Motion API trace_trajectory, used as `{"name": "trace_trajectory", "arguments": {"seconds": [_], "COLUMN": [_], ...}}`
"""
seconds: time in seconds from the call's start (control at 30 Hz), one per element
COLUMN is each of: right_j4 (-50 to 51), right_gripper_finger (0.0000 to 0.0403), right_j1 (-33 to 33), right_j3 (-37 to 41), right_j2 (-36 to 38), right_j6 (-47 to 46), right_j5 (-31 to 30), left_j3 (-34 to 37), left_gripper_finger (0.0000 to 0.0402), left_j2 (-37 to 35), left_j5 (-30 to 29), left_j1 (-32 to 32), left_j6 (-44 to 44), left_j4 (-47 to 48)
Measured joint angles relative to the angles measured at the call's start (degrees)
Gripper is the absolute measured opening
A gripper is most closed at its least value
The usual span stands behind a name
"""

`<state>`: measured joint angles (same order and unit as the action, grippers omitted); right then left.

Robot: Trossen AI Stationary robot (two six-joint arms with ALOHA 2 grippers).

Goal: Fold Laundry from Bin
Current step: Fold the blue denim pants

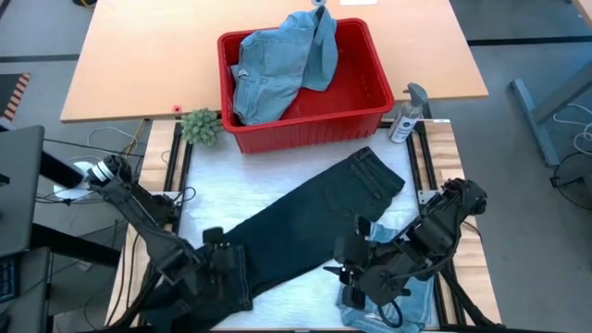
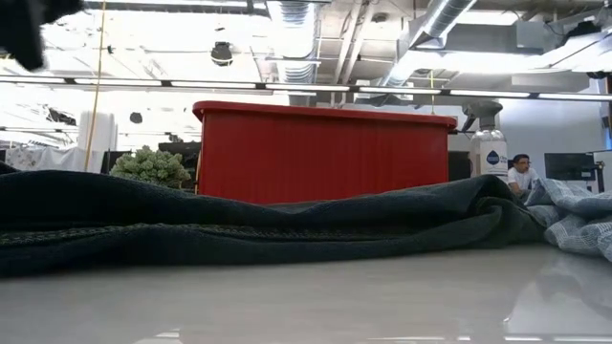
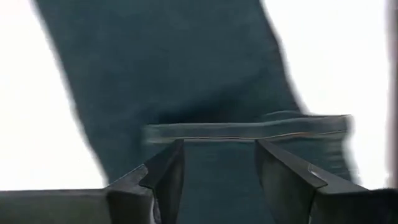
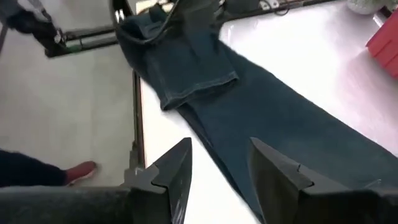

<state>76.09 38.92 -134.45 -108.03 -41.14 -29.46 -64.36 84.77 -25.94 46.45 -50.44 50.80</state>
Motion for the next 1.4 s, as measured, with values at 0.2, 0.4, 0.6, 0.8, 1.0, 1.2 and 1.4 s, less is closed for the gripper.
{"name": "trace_trajectory", "arguments": {"seconds": [0.2,0.4,0.6,0.8,1.0,1.2,1.4], "right_j4": [0.25,0.27,0.35,0.33,0.23,0.4,0.31], "right_gripper_finger": [0.0178,0.0178,0.0178,0.0178,0.0178,0.0178,0.0178], "right_j1": [0.69,4.25,8.14,8.76,7.57,6.21,5.53], "right_j3": [0.04,0.04,0.04,0.04,0.04,0.04,0.03], "right_j2": [0.0,0.0,0.0,0.0,0.0,-0.02,-0.02], "right_j6": [-0.95,-3.54,-6.64,-8.98,-10.04,-9.6,-9.58], "right_j5": [4.23,4.29,1.14,-0.58,-0.68,-0.85,-0.82], "left_j3": [1.25,9.23,20.98,26.43,29.05,29.08,29.11], "left_gripper_finger": [0.0183,0.0193,0.0197,0.0197,0.0197,0.0192,0.0159], "left_j2": [-2.25,-9.39,-16.46,-16.78,-16.17,-14.5,-9.18], "left_j5": [11.83,21.96,27.25,28.94,34.1,35.35,40.76], "left_j1": [-12.47,-21.35,-24.66,-25.32,-25.2,-24.34,-24.97], "left_j6": [10.19,17.22,17.96,18.52,18.77,22.17,26.23], "left_j4": [1.08,-1.22,-11.42,-15.68,-21.16,-21.48,-22.79]}}
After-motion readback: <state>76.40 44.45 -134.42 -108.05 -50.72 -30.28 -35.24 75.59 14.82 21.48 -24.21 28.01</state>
